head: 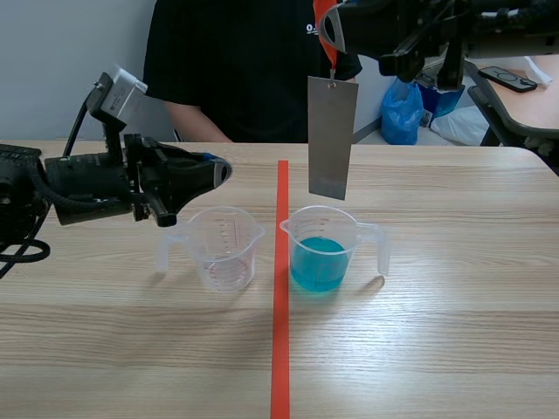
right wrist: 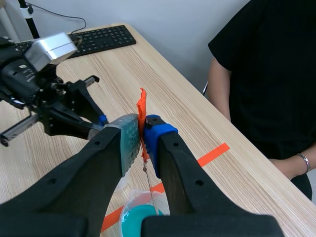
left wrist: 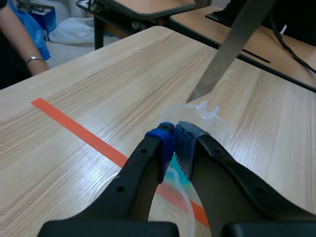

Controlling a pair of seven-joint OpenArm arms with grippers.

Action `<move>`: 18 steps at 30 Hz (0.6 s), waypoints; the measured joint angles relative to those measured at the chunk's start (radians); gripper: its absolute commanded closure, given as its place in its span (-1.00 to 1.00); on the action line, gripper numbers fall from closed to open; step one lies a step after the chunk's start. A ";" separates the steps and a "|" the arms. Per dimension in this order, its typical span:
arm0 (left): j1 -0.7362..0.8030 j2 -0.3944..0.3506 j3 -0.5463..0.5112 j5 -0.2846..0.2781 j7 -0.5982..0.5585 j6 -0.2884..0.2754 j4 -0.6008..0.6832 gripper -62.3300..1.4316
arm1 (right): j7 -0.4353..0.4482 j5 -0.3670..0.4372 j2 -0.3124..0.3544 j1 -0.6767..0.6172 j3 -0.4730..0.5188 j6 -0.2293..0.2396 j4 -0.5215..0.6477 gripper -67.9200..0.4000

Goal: Do the redox reaction experiment.
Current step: 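Point at the plate with the left hand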

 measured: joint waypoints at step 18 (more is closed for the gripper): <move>-0.090 0.164 0.075 0.000 0.021 -0.005 -0.115 0.83 | 0.000 0.000 -0.001 0.000 0.000 0.000 0.000 0.94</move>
